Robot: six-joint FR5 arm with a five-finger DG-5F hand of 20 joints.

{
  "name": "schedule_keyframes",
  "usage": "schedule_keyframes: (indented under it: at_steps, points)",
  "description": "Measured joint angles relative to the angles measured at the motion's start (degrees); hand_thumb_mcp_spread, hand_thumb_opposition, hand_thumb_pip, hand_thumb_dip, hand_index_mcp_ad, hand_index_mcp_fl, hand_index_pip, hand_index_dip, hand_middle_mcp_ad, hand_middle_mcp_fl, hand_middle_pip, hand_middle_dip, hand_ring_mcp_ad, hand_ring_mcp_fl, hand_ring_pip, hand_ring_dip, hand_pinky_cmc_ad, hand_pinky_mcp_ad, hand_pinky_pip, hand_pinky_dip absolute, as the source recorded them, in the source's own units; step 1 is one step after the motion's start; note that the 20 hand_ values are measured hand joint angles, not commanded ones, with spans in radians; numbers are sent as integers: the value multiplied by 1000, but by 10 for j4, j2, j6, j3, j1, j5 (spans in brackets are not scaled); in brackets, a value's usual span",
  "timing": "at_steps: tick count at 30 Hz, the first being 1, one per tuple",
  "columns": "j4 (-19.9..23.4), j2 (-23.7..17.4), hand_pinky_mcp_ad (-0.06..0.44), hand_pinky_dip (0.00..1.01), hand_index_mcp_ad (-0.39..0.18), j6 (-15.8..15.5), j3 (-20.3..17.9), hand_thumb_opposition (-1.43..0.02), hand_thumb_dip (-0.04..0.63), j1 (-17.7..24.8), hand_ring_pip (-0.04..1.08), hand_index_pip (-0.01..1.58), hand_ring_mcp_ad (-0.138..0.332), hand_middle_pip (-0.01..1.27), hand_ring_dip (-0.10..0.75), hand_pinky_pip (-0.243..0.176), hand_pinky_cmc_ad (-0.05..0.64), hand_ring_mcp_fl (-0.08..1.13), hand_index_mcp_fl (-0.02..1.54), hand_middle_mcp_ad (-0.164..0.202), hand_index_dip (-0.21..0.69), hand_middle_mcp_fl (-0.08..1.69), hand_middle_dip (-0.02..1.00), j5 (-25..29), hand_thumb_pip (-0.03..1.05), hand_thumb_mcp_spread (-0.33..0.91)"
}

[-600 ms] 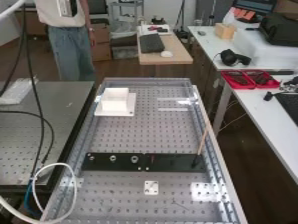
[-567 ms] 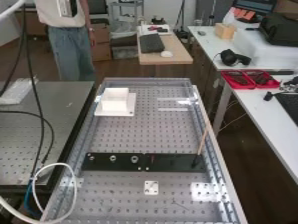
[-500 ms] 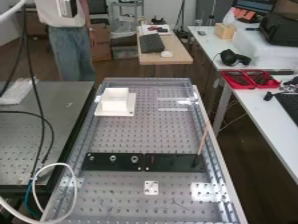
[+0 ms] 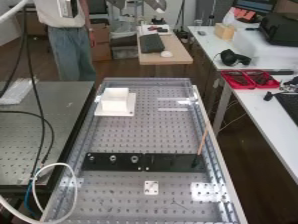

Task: Grab the larger nut and place it in the white container

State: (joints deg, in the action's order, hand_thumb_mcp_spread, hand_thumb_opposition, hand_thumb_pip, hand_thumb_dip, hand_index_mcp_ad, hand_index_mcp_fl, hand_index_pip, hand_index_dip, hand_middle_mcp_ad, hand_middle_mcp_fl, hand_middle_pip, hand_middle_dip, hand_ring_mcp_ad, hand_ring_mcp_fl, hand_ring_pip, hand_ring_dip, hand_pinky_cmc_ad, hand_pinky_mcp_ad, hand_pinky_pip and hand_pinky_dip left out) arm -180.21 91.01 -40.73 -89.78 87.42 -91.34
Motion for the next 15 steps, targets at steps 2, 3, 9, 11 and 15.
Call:
schedule_keyframes:
  at_steps: [2,3,9,11,15]
  points:
    - [1,0,337,681,-9,-2,-3,-681,37,-2,89,87,154,134,171,-61,367,19,51,52,16,68,225,3,400,227]
    - [1,0,342,695,-9,-3,-6,-698,33,-3,87,87,152,136,173,-61,384,16,47,51,16,86,225,5,407,232]
    - [9,3,363,712,-9,-1,-32,-730,35,-15,96,98,169,138,178,-80,403,12,51,54,16,87,237,9,450,234]
    - [17,3,360,709,-10,3,-43,-744,49,-19,98,99,171,138,176,-89,417,12,51,59,16,89,237,7,454,227]
    - [45,4,374,730,-7,10,-75,-759,47,-31,103,101,173,140,187,-91,415,16,49,59,16,89,239,3,478,222]
